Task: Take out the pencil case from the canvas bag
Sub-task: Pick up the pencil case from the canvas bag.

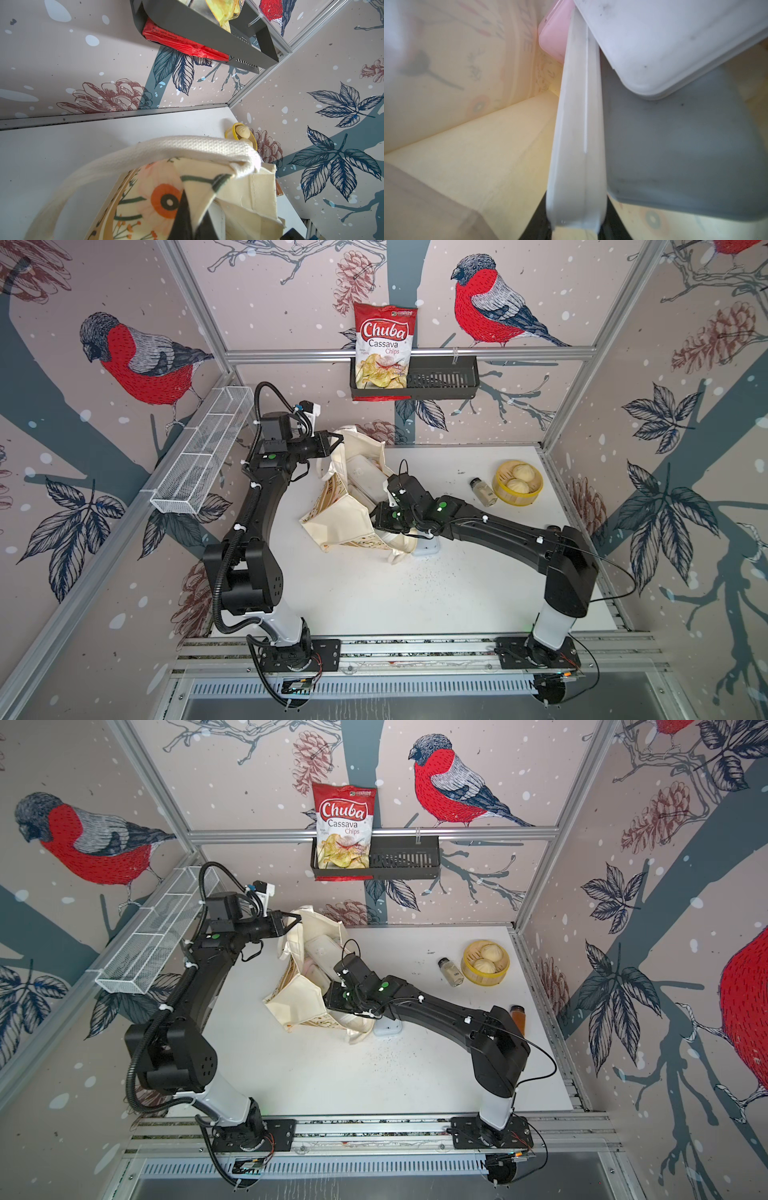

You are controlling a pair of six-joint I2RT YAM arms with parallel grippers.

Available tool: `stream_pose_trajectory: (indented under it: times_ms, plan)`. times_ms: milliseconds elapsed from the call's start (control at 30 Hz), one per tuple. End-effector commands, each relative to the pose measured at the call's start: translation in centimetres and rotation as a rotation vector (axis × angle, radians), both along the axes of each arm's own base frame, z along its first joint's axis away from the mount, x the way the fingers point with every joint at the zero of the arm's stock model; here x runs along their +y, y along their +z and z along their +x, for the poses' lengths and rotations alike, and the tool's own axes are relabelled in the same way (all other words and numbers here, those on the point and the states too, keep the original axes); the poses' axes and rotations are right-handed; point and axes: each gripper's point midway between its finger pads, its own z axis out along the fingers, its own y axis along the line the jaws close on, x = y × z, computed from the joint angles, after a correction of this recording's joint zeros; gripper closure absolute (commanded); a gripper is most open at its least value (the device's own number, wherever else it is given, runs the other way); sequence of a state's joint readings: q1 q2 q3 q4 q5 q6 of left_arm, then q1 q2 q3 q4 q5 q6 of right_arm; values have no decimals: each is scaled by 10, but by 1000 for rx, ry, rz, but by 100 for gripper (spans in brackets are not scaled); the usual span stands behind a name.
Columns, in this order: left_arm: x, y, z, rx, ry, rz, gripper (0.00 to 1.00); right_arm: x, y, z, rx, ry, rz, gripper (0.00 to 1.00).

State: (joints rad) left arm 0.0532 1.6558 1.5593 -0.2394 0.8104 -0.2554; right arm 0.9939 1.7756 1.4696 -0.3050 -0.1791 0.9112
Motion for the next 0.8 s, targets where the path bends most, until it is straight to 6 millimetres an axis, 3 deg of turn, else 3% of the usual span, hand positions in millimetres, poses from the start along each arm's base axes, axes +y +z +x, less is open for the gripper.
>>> stream_pose_trajectory:
  times_ms: [0,767]
  plan:
    - [-1,16,3,-86,-17,5,100,4,11,3,-36,6,38,74]
    - [-3,26,-2,-111,-28,0,100,-16,31,18,-137,-103,55,81]
